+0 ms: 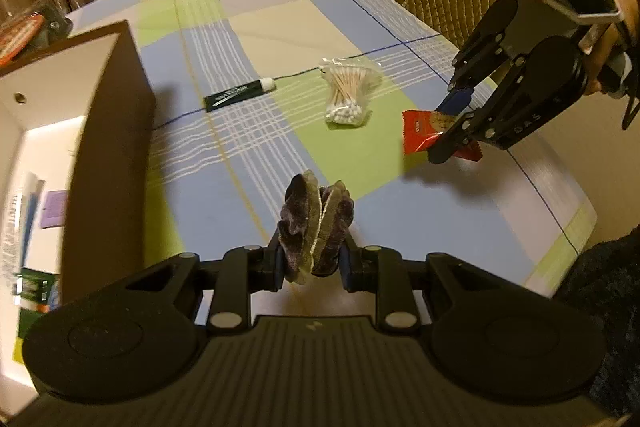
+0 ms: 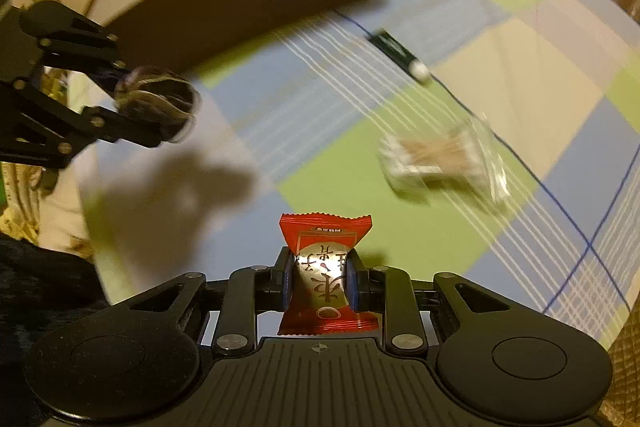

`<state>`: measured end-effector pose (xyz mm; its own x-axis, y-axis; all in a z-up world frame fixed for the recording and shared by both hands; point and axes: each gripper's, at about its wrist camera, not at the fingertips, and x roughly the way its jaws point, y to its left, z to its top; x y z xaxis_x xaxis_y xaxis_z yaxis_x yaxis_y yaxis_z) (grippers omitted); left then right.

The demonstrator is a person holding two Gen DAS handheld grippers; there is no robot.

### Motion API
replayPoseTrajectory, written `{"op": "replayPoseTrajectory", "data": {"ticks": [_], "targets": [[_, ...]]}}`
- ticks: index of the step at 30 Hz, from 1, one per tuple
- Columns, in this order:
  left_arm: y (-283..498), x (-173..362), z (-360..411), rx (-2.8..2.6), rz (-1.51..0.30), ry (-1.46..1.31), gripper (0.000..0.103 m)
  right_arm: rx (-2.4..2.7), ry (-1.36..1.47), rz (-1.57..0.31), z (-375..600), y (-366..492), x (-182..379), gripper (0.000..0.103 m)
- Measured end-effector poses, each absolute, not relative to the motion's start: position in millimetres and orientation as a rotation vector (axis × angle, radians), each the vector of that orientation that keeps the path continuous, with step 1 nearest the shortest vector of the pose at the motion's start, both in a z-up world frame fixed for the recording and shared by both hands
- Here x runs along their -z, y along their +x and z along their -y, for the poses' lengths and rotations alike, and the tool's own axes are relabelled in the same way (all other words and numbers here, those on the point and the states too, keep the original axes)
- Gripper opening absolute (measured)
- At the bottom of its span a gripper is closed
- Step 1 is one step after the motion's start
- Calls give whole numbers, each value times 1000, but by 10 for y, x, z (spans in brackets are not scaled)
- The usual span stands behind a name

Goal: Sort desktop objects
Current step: 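Grasp the dark brown pouch with the left gripper while the right grasps the red candy packet, then carry the brown pouch and red candy packet over the box with both grippers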

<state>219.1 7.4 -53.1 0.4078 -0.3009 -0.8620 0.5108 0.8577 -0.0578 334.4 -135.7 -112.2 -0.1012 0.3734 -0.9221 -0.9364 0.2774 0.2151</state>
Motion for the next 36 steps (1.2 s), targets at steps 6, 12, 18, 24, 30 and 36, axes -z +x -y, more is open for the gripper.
{"op": "replayPoseTrajectory", "data": {"ticks": [6, 12, 18, 24, 30, 36], "targets": [[2029, 212, -365, 511, -975, 240, 21, -1299, -610, -1117, 1139, 3131, 780, 25], [1941, -161, -836, 462, -930, 267, 21, -1368, -630, -1068, 719, 3028, 499, 25], [2012, -378, -1338, 373, -922, 351, 21, -1431, -685, -993, 213, 2912, 216, 25], [2224, -384, -1708, 346, -935, 397, 21, -1479, -703, -953, -393, 2895, 51, 25], [2563, -300, -1916, 397, -978, 453, 21, -1490, -728, -932, -1033, 3022, 23, 25], [2836, -65, -2008, 478, -996, 519, 21, -1449, -688, -996, -1456, 3300, 221, 25]]}}
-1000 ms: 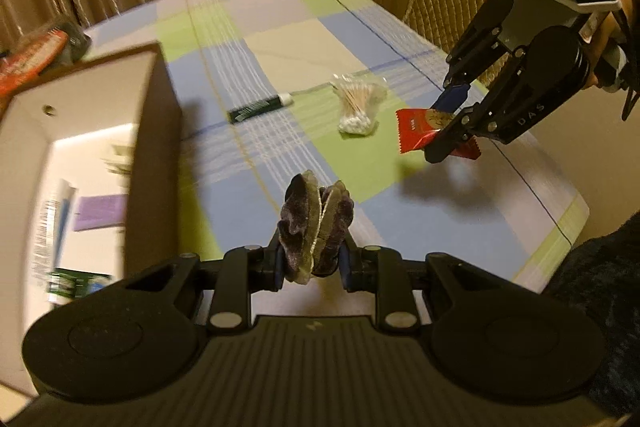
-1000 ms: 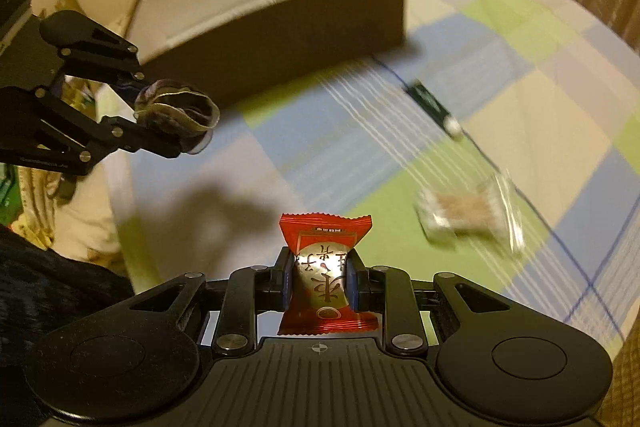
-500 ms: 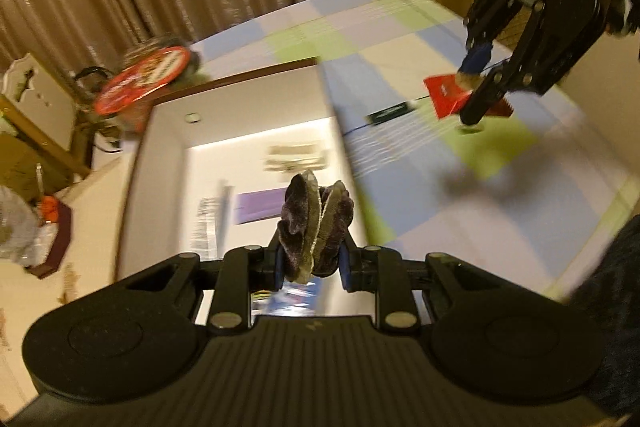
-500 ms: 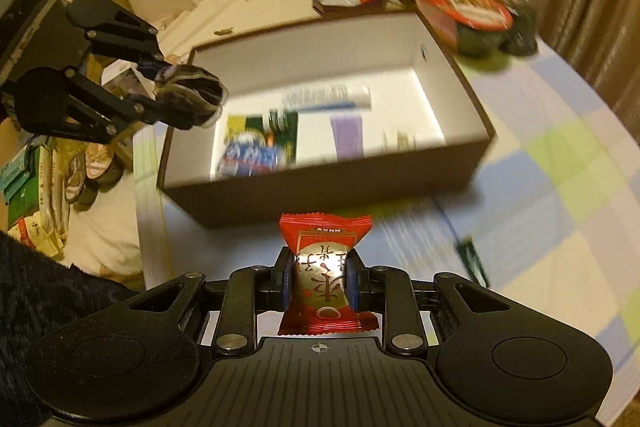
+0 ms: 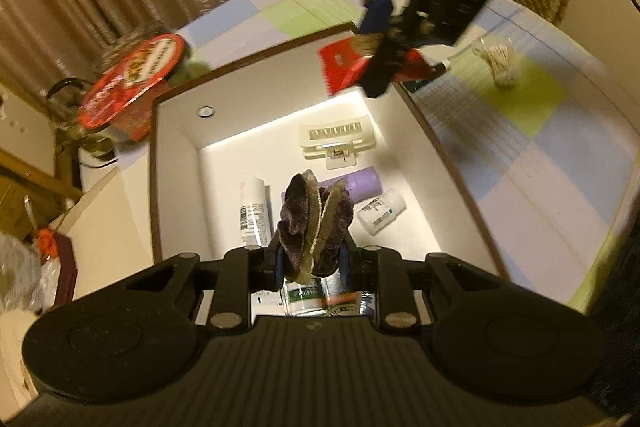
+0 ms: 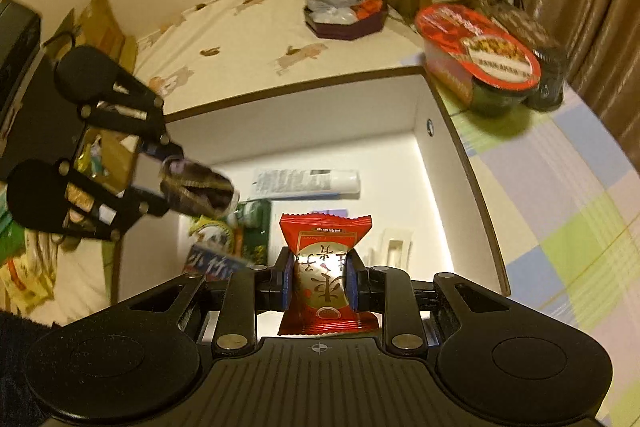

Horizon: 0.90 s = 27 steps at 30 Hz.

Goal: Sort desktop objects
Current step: 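Carry the brown pouch and red candy packet over the box with both grippers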

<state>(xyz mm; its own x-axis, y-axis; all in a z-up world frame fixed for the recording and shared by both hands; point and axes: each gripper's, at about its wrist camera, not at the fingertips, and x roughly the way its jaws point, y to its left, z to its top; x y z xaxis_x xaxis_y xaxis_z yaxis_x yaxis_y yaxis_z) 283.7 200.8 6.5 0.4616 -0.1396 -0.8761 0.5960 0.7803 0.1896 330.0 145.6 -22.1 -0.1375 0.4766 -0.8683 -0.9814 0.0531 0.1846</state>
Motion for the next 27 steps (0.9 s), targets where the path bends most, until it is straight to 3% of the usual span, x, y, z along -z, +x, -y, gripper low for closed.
{"op": "replayPoseTrajectory", "data": {"ticks": [11, 15, 27], "targets": [[3305, 501, -2135, 578, -1081, 542, 21, -1379, -630, -1077, -1702, 3636, 587, 25], [3463, 657, -2160, 621, -1094, 529, 26, -1358, -622, -1097, -1746, 3707, 671, 25], [3613, 787, -2255, 650, -1124, 512, 31, -1345, -619, -1124, -1927, 3814, 872, 25]]}}
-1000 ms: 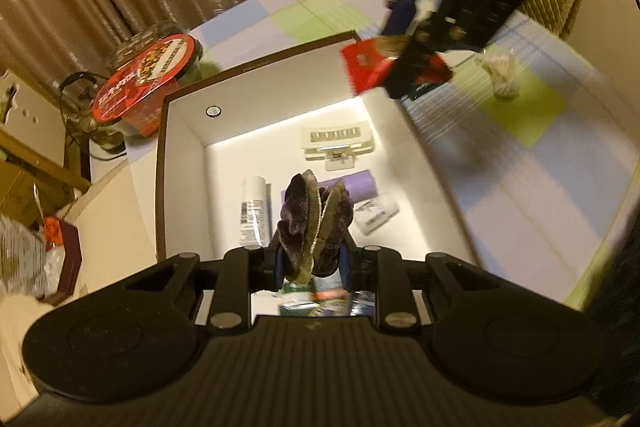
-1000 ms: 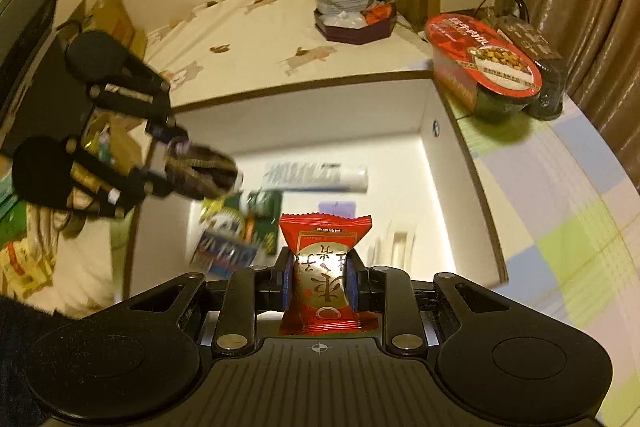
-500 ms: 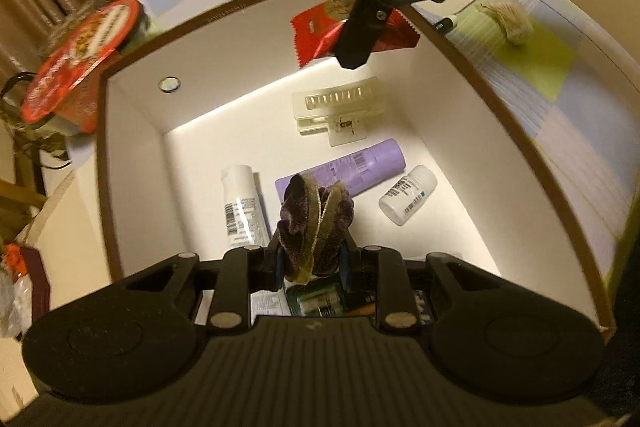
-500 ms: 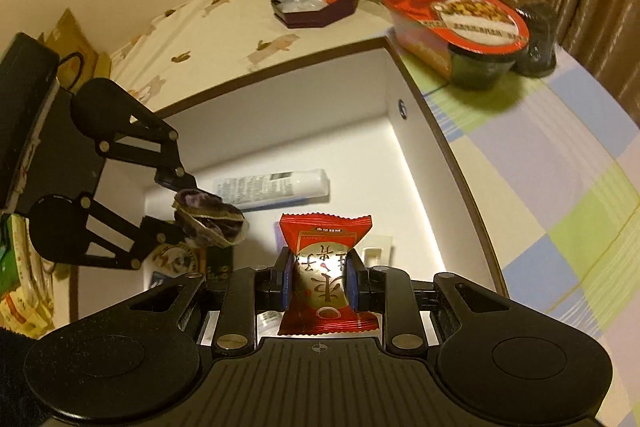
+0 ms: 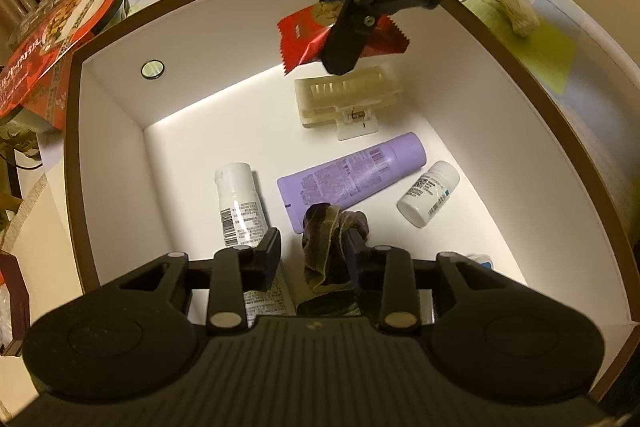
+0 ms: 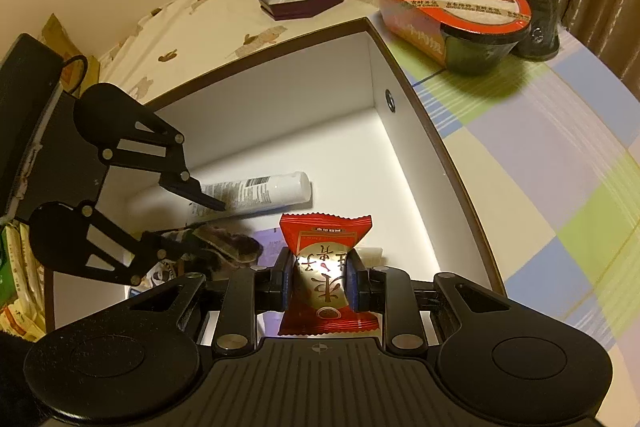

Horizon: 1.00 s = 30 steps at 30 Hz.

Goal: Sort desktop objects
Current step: 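Carry the brown pouch and red candy packet over the box with both grippers, then open both grippers to drop the pouch and candy packet into the box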

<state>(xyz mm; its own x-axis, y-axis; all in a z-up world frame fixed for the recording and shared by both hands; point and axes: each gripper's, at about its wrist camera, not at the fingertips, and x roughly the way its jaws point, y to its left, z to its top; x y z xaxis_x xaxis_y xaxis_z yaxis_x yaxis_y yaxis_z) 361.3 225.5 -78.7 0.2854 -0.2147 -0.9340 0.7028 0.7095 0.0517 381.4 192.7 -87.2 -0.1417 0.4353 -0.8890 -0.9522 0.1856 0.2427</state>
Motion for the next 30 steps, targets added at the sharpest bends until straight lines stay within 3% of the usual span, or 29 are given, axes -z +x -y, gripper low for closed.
{"op": "replayPoseTrajectory", "data": {"ticks": [23, 30], "targets": [[3672, 710, -2395, 527, -1128, 473, 37, -1327, -617, -1077, -2203, 3840, 1093, 25], [3679, 666, -2445, 507, -1119, 451, 40, -1329, -624, -988, -2267, 3797, 1106, 26]]}}
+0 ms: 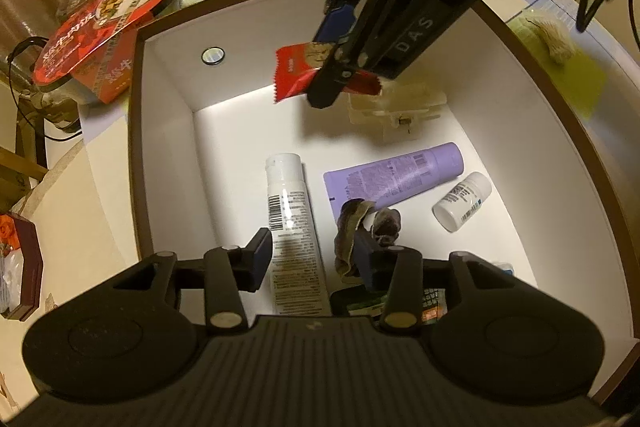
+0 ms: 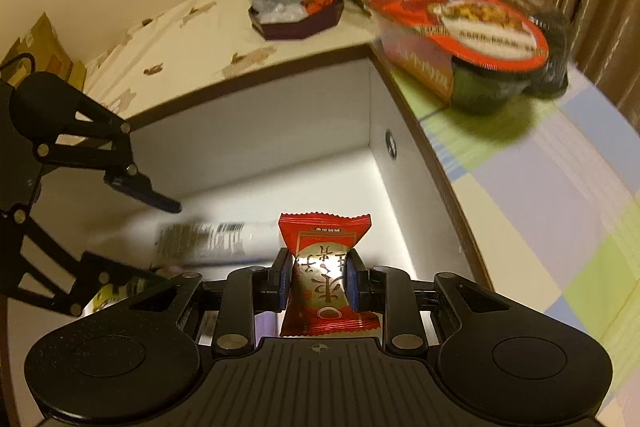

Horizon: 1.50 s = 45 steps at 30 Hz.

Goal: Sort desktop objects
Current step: 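Open both grippers to drop the pouch and candy packet into the box, then move both grippers back from the box toward the cotton swab bag and green tube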

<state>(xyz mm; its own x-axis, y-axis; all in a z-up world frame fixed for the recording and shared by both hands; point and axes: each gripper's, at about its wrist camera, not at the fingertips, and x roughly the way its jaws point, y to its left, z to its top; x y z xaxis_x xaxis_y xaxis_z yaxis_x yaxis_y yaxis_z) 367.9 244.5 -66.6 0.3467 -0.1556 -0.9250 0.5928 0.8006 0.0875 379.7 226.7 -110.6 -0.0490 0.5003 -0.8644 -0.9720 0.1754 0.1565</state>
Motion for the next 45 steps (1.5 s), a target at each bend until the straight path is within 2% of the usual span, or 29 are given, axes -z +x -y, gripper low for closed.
{"op": "replayPoseTrajectory", "data": {"ticks": [1, 2, 3, 5, 16, 24, 29, 31, 32, 33, 45], "targets": [[3679, 663, -2452, 503, -1120, 447, 41, -1331, -625, -978, -2279, 3789, 1107, 26], [3676, 660, -2455, 500, -1120, 444, 42, -1336, -619, -973, -2287, 3782, 1105, 48], [3671, 658, -2462, 495, -1120, 438, 44, -1338, -614, -958, -2283, 3766, 1097, 61], [3659, 652, -2477, 484, -1120, 428, 47, -1376, -607, -940, -2266, 3708, 1076, 69], [3538, 581, -2543, 404, -1146, 381, 57, -1307, -756, -1034, -2039, 3625, 1081, 69], [3398, 461, -2482, 365, -1148, 374, 67, -1299, -824, -1036, -1776, 3456, 961, 70], [3285, 371, -2414, 347, -1143, 375, 70, -1295, -824, -1018, -1662, 3367, 820, 70], [3233, 327, -2384, 341, -1136, 382, 71, -1293, -820, -1004, -1634, 3317, 755, 79], [3202, 301, -2367, 340, -1132, 385, 71, -1289, -817, -988, -1617, 3290, 717, 94], [3178, 278, -2353, 338, -1129, 388, 71, -1289, -814, -966, -1593, 3255, 673, 96], [2769, -3, -2214, 292, -1082, 427, 78, -1288, -778, -907, -1384, 2975, 347, 96]]}}
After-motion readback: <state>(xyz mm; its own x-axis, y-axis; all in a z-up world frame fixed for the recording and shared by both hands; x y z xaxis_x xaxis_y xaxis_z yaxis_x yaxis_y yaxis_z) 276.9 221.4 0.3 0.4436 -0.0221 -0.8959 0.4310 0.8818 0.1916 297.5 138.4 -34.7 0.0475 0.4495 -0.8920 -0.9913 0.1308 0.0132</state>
